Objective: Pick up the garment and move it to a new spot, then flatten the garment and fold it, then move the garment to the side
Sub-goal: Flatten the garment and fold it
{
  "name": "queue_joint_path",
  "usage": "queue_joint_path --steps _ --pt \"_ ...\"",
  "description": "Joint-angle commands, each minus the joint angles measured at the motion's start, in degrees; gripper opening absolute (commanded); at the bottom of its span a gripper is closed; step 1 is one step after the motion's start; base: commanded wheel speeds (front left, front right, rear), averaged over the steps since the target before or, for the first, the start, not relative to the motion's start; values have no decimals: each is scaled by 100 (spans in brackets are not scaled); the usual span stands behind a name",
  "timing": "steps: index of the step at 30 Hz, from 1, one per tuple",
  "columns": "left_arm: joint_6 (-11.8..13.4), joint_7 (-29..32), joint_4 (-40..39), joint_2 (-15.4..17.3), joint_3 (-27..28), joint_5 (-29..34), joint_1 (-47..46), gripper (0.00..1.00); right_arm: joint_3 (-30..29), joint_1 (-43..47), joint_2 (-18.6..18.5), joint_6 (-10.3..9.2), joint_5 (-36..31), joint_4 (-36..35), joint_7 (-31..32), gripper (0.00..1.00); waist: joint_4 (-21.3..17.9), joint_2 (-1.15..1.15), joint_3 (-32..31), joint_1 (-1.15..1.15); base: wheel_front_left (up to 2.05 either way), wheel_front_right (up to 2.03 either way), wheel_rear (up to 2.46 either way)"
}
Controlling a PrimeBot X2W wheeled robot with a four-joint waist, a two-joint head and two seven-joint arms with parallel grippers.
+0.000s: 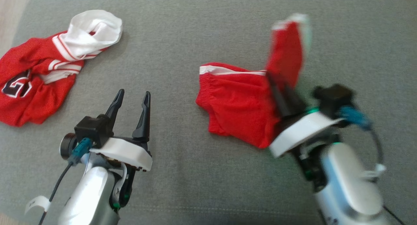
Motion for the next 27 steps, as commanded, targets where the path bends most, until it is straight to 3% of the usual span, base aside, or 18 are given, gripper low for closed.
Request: queue_joint_path --steps 1,6,13,14,15,16,22,27 --pt "32 -8 -191 126 169 -14 -102 100 212 -114 -4 -5 65 -162 15 0 43 0 3 0 0 0 0" --pt "29 -34 -146 80 155 -61 -105 100 1158 -343 -4 -5 587 405 -90 0 188 0 43 0 0 0 0" --pt "37 -92 -68 49 168 -93 -113 100 1778 -448 -4 -5 790 1193 -222 0 236 0 135 0 0 0 0" --pt "36 -98 -61 48 169 -95 -115 100 1807 -472 -4 -5 790 1240 -251 18 225 0 141 0 0 0 0" --pt "31 -102 -53 49 165 -96 -119 100 1846 -503 -4 -5 779 1273 -291 42 213 0 146 0 0 0 0" --pt "28 -105 -44 62 155 -78 -130 100 1899 -534 -4 -5 780 1281 -347 100 198 0 152 0 0 0 0" --pt "45 -125 -4 84 169 -69 -180 100 2057 -679 -4 -5 771 1079 -762 100 111 0 139 0 0 0 0" --pt "73 -134 11 133 188 -71 -135 100 1640 -615 -4 -5 629 906 -1000 100 24 0 33 0 0 0 0"
